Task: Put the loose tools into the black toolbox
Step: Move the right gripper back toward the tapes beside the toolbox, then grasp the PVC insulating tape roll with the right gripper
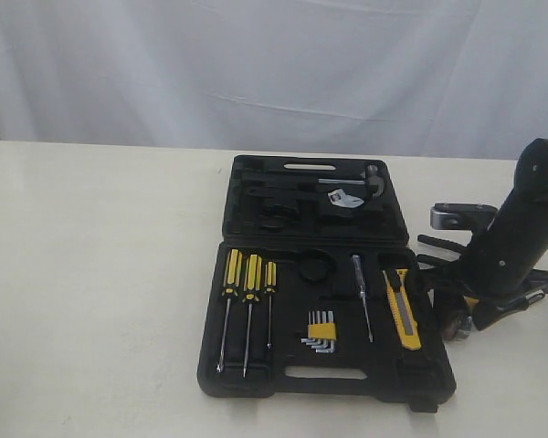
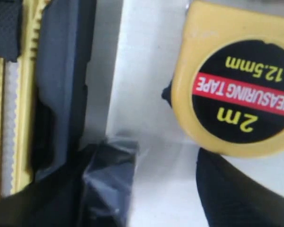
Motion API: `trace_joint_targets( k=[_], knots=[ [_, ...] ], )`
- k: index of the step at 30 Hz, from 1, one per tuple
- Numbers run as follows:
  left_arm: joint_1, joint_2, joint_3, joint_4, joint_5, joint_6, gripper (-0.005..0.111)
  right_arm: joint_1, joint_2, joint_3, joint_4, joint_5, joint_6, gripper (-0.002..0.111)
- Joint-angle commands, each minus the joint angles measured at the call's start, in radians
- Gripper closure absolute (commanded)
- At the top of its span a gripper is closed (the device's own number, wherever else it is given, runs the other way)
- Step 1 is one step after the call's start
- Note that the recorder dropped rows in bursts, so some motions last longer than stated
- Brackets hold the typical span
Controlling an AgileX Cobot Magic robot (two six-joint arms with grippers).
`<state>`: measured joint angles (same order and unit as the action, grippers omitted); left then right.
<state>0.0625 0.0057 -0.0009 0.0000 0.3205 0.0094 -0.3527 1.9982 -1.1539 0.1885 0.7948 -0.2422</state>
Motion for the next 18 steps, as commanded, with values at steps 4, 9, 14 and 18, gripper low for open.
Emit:
trace_joint_targets(
  k=[4,9,14,18],
  knots=[
    [-0.006,-0.006,0.001,0.0,-0.001,-0.002,0.107,-0.003,0.004,0.003,-0.006,-0.004,-0.008,0.054],
    [-0.006,-0.006,0.001,0.0,-0.001,-0.002,0.107,-0.003,-0.021,-0.025,-0.016,0.041,0.006,0.065],
    [-0.006,-0.006,0.001,0.0,-0.001,-0.002,0.107,-0.003,-0.106,-0.056,-0.195,0.08,0.127,0.064],
    [-0.006,-0.006,0.001,0.0,-0.001,-0.002,0.107,-0.003,-0.138,-0.056,-0.305,0.119,0.22,0.064]
  ],
)
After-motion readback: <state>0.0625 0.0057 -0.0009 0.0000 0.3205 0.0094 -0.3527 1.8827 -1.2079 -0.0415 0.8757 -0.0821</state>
